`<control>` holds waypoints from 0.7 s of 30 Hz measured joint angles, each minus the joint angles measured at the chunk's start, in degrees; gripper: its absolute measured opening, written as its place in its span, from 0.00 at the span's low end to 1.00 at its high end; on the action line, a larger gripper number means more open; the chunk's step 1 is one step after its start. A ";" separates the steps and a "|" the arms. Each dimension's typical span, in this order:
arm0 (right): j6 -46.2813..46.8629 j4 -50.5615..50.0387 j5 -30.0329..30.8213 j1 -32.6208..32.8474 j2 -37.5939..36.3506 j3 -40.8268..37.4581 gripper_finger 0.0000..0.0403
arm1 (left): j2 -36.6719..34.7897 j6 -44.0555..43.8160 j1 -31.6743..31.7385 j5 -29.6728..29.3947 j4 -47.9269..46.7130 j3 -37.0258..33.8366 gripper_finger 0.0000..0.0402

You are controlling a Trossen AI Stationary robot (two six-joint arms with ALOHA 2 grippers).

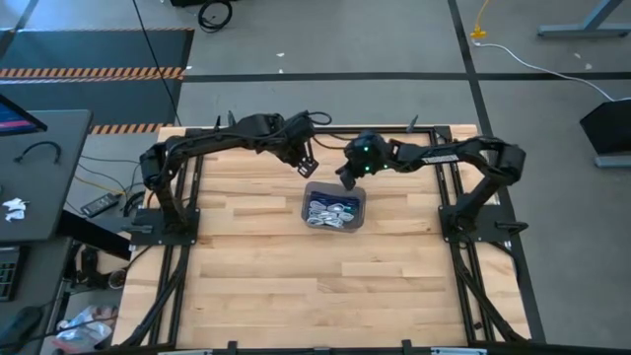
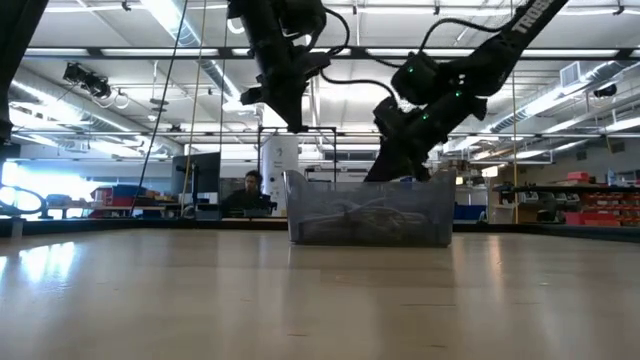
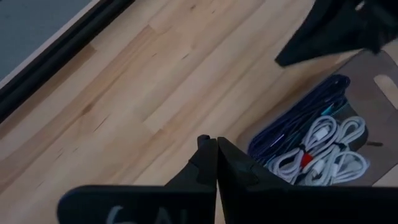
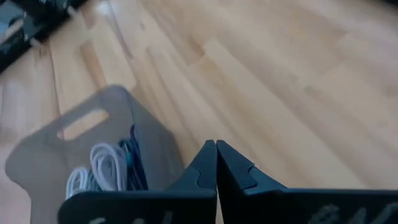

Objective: Pick and place USB-C Cables
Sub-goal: Move the gray bin to the center of the table

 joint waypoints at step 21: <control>-0.16 11.34 -11.53 4.98 7.71 0.37 0.00 | 0.00 -0.43 -0.14 1.61 -0.18 0.00 0.02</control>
